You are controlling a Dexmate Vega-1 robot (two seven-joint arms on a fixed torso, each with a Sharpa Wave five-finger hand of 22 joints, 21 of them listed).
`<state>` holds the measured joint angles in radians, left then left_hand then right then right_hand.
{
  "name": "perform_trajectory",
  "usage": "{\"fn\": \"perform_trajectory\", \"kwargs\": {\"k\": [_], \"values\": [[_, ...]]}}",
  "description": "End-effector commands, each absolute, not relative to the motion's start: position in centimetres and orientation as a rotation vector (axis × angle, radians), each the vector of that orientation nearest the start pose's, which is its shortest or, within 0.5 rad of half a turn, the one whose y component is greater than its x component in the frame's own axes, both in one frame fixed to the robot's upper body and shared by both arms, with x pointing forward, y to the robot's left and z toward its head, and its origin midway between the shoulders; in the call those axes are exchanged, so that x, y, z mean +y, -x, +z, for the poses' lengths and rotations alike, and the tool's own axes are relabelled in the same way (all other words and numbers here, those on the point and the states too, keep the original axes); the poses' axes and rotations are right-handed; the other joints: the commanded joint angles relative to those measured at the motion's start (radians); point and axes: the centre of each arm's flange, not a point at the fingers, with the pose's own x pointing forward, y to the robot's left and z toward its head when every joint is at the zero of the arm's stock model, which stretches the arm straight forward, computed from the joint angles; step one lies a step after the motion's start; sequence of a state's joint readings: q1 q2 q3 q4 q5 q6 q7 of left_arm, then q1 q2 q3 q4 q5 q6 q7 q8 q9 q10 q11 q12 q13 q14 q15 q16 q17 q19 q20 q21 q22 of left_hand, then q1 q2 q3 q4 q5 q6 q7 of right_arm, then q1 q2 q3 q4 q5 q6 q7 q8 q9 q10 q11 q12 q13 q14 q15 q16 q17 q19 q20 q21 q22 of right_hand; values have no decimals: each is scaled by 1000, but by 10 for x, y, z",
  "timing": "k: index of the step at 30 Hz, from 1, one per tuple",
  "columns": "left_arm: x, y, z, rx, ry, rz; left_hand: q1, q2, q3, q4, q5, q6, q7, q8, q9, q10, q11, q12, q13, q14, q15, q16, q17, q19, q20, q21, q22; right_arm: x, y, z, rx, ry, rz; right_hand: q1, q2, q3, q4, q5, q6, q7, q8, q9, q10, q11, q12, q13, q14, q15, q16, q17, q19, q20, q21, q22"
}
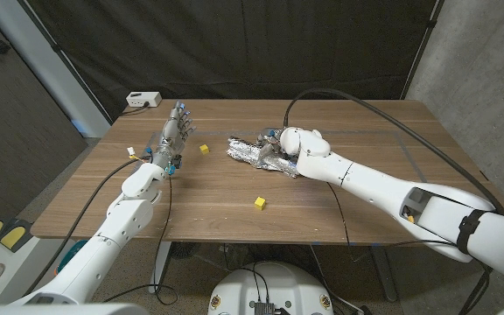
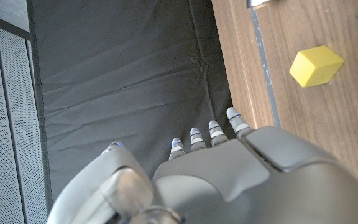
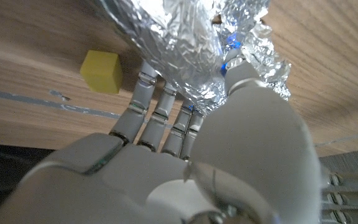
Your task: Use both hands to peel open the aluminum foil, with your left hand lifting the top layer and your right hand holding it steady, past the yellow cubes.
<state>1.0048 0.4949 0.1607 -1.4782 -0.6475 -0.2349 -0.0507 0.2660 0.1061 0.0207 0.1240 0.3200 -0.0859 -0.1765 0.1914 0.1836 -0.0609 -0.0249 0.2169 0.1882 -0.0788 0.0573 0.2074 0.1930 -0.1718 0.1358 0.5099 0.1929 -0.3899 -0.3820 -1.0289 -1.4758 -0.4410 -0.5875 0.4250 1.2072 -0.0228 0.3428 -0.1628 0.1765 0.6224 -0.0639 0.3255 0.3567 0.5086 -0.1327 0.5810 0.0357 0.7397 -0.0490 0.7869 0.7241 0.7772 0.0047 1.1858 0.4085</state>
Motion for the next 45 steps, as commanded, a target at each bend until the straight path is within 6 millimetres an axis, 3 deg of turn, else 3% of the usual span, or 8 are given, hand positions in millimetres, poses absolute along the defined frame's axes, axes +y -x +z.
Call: {"fn": "perform_trajectory", "kwargs": {"k": [1, 11, 34, 38, 45], "values": [[329, -616, -28, -635, 118, -163, 6, 1, -4, 4, 8, -10, -2, 0, 2, -8, -1, 0, 6, 3, -2, -2, 4, -9, 12, -2, 2, -63, -658, 8, -296, 1083, 421, 180, 182, -5, 2, 10, 254, 105, 6, 12, 577, 103, 1, 517, 522, -178, 11, 7, 188, -225, 13, 168], [328, -619, -25, -632, 95, -165, 9, -1, -6, 1, 8, -17, -5, -2, 2, -9, -3, -2, 6, 3, -3, -3, 4, -9, 11, -3, 2, -74, -661, 7, -402, 864, 387, 188, 181, -11, 4, 11, 253, 106, 4, 23, 575, 104, 2, 524, 521, -178, 13, 6, 191, -225, 24, 160], [324, -620, -17, -595, -15, -141, 73, -28, -3, -44, 3, -62, -7, -7, 3, -28, -17, -9, 7, -4, -12, -9, 0, -4, 5, -11, 0, -95, -667, 0, -508, 393, 375, 211, 184, -21, 7, 13, 256, 105, -5, 37, 576, 101, 2, 531, 521, -178, 11, -6, 194, -227, 44, 136], [322, -617, -12, -580, -74, -129, 120, -58, -5, -79, -5, -74, -7, -2, 4, -19, -24, -5, 8, 16, -23, -3, 0, 34, 23, -2, 0, -95, -668, -2, -504, 315, 379, 217, 182, -23, 6, 15, 258, 106, -8, 38, 581, 102, 4, 532, 523, -178, 13, -7, 201, -227, 49, 129], [316, -613, -3, -573, -134, -126, 165, -96, -15, -113, -19, -63, 14, 11, 8, 18, -29, 8, 11, 72, -34, 14, 2, 84, 47, 9, 1, -92, -669, -4, -498, 267, 392, 221, 179, -27, 6, 16, 259, 107, -11, 39, 583, 100, 4, 533, 527, -178, 18, -6, 209, -227, 53, 121]]}}
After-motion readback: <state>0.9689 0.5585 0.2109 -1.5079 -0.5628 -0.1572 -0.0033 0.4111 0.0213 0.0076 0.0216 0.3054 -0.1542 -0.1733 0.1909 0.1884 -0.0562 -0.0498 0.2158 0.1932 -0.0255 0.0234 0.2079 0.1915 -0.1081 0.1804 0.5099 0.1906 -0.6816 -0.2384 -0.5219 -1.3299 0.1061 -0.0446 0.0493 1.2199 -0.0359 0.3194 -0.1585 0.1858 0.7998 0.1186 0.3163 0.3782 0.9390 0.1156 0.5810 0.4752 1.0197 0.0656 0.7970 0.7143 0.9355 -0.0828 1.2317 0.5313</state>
